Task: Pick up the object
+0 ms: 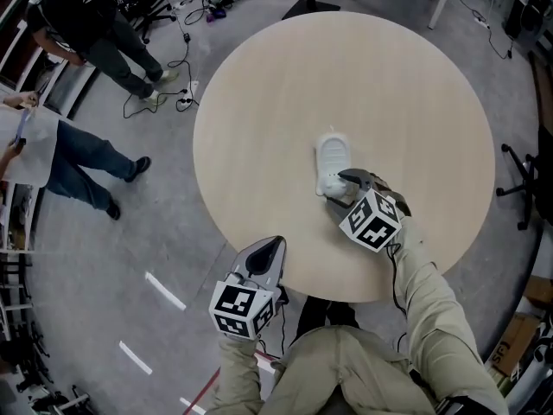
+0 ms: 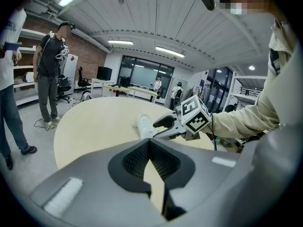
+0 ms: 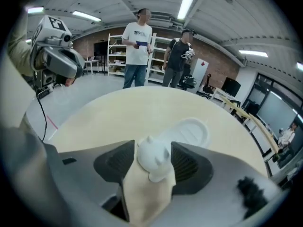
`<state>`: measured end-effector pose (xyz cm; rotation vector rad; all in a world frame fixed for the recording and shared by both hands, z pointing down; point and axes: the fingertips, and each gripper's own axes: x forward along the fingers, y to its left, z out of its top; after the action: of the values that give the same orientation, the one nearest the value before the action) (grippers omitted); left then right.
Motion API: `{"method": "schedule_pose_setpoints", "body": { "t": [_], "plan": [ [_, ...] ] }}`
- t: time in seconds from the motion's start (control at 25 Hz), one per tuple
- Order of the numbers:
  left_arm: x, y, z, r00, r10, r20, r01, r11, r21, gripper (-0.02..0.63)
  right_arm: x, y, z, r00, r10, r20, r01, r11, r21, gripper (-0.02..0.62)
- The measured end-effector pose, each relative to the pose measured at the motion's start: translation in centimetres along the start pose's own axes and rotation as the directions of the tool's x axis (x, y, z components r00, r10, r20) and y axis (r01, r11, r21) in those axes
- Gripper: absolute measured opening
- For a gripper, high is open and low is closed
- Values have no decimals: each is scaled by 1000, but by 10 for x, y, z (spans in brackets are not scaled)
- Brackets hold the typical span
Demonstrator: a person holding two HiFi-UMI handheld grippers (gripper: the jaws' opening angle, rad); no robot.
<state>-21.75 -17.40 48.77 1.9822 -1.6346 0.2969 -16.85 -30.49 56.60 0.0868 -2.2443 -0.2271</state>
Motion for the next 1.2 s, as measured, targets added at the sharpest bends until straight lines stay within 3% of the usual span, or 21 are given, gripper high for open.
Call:
{"method": "schedule_pose_setpoints", "body": {
  "t": [0.24,1.2],
  "plan": [
    [0,7,-3,1000,12,-9,-12,1000,-16,2,20,0,-9,997,-13,-76,5,995,-102,241],
    [-3,4,-6,1000,22,-5,-22,999,-23,2,18,0,-7,997,-31,-74,27,999,-44,242]
  ]
}}
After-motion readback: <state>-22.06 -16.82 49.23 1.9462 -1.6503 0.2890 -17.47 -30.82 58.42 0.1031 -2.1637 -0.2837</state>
